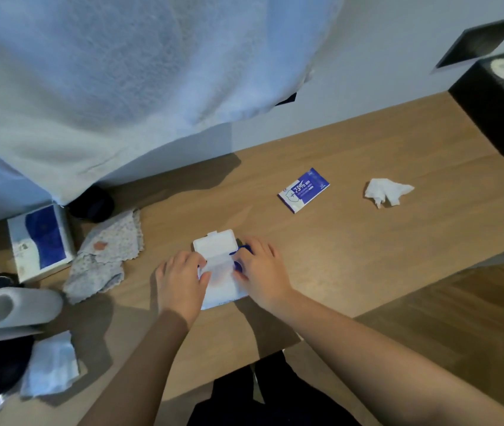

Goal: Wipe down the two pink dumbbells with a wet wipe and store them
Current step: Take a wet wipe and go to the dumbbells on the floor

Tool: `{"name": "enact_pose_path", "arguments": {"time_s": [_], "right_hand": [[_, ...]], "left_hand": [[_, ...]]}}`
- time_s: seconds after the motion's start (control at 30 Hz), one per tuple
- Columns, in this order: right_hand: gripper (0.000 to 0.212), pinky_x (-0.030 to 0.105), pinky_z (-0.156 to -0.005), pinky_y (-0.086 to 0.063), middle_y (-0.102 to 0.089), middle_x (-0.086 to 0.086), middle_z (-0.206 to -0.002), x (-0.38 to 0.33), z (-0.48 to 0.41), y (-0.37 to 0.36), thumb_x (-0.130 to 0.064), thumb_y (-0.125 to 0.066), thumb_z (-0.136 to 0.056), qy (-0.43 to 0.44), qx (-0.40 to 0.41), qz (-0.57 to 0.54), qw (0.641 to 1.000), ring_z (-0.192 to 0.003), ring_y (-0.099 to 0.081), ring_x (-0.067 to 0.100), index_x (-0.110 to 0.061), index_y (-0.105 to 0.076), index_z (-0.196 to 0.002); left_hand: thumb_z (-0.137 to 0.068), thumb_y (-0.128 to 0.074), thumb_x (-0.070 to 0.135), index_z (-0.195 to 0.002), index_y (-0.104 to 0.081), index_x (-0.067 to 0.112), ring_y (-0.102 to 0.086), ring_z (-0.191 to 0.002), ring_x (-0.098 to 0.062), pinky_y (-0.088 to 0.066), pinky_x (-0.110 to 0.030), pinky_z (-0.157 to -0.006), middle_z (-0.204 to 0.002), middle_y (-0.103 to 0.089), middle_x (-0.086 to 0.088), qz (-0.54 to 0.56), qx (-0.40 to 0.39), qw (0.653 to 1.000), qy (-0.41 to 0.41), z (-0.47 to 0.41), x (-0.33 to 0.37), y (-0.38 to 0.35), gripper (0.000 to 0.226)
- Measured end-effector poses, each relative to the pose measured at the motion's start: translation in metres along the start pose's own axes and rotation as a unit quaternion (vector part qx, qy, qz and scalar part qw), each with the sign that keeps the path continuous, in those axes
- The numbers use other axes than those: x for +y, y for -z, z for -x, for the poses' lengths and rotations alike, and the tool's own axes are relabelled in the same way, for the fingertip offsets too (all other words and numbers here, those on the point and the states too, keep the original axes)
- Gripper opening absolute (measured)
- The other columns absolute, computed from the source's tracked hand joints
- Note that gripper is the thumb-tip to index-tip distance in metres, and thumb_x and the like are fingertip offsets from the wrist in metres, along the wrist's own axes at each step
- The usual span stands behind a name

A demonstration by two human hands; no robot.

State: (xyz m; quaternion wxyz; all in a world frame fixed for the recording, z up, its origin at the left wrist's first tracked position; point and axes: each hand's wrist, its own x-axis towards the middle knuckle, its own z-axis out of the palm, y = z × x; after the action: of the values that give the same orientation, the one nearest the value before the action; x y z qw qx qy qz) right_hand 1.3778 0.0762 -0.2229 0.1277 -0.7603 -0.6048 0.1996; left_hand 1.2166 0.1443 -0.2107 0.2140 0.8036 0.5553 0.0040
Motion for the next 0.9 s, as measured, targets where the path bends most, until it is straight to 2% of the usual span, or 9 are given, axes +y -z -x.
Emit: {"name": "enact_pose_path", "arguments": {"time_s": [0.2,0.33,0.4,0.47,0.53,0.63,0.7,0.77,0.9], "right_hand": [[0.017,0.027,-0.106,-0.022,-0.056,-0.001,-0.127,0.003,-0.006,0.004,-0.015,-0.068,-0.084,-0.042,0.003,-0.109,0.993,-0.121,-0.046,0.019,-0.015,-0.065,-0.102],[0.051,0.028,-0.109,-0.026,-0.059,-0.016,-0.122,0.006,-0.002,0.018,-0.017,-0.067,-0.082,-0.022,-0.051,-0.214,0.975,-0.104,-0.036,-0.021,-0.022,-0.054,-0.131],[0.051,0.024,-0.103,-0.032,-0.062,-0.014,-0.12,0.008,0.003,0.024,-0.017,-0.066,-0.085,-0.01,-0.094,-0.236,0.967,-0.103,-0.043,-0.016,-0.021,-0.054,-0.135],[0.025,0.022,-0.084,-0.045,-0.066,-0.008,-0.1,0.01,0.008,0.03,-0.015,-0.065,-0.089,-0.015,-0.108,-0.258,0.96,-0.09,-0.056,0.003,-0.016,-0.066,-0.113],[0.007,0.026,-0.066,-0.042,-0.06,-0.001,-0.079,0.009,0.015,0.036,-0.013,-0.063,-0.092,-0.044,-0.092,-0.298,0.949,-0.072,-0.052,0.012,-0.008,-0.066,-0.089],[0.013,0.026,-0.064,-0.036,-0.05,0.003,-0.071,0.009,0.03,0.038,-0.004,-0.062,-0.091,-0.127,-0.024,-0.412,0.902,-0.068,-0.044,0.012,0.002,-0.061,-0.079],[0.011,0.03,-0.071,-0.042,-0.056,0.009,-0.078,0.01,0.042,0.039,0.0,-0.062,-0.091,-0.189,0.025,-0.483,0.855,-0.076,-0.051,0.016,-0.001,-0.064,-0.081],[0.007,0.03,-0.074,-0.046,-0.062,0.011,-0.084,0.015,0.057,0.039,-0.001,-0.062,-0.093,-0.244,0.062,-0.523,0.815,-0.08,-0.056,0.017,-0.004,-0.067,-0.088],[0.012,0.017,-0.055,-0.043,-0.056,0.001,-0.068,0.021,0.098,0.04,-0.003,-0.059,-0.094,-0.308,0.105,-0.57,0.755,-0.058,-0.052,0.005,-0.008,-0.064,-0.084]], "left_hand": [[-0.083,-0.064,0.001,-0.071,-0.053,0.026,-0.054,-0.082,-0.024,-0.048,-0.039,-0.076,-0.084,-0.057,0.006,0.15,-0.02,0.989,0.006,-0.001,0.003,0.002,0.03],[-0.085,-0.064,0.002,-0.07,-0.054,0.032,-0.058,-0.076,-0.015,-0.046,-0.026,-0.069,-0.076,-0.064,0.009,0.256,-0.078,0.963,0.022,-0.004,0.006,0.01,0.035],[-0.088,-0.065,0.006,-0.074,-0.058,0.033,-0.059,-0.076,-0.012,-0.047,-0.023,-0.07,-0.08,-0.066,0.007,0.267,-0.106,0.958,-0.005,-0.004,0.008,0.016,0.031],[-0.091,-0.066,0.011,-0.081,-0.063,0.035,-0.06,-0.079,-0.01,-0.05,-0.022,-0.073,-0.085,-0.067,0.006,0.269,-0.141,0.952,-0.027,-0.006,0.012,0.022,0.025],[-0.093,-0.065,0.019,-0.094,-0.066,0.038,-0.063,-0.083,-0.009,-0.052,-0.025,-0.076,-0.091,-0.068,0.007,0.286,-0.175,0.942,-0.013,-0.008,0.016,0.024,0.019],[-0.096,-0.062,0.035,-0.103,-0.07,0.032,-0.065,-0.091,-0.009,-0.051,-0.032,-0.084,-0.098,-0.07,0.009,0.325,-0.243,0.913,0.041,-0.012,0.022,0.025,0.01],[-0.096,-0.062,0.039,-0.083,-0.07,0.019,-0.064,-0.079,-0.015,-0.05,-0.033,-0.078,-0.082,-0.07,0.005,0.336,-0.282,0.897,0.057,-0.014,0.026,0.02,0.026],[-0.094,-0.067,0.032,-0.073,-0.063,0.013,-0.066,-0.072,-0.014,-0.053,-0.031,-0.075,-0.072,-0.066,0.0,0.358,-0.299,0.881,0.077,-0.014,0.034,0.013,0.029],[-0.097,-0.063,0.016,-0.09,-0.068,0.007,-0.072,-0.089,-0.019,-0.056,-0.031,-0.082,-0.091,-0.076,-0.008,0.447,-0.337,0.824,0.088,-0.004,0.068,0.002,0.013]]}}
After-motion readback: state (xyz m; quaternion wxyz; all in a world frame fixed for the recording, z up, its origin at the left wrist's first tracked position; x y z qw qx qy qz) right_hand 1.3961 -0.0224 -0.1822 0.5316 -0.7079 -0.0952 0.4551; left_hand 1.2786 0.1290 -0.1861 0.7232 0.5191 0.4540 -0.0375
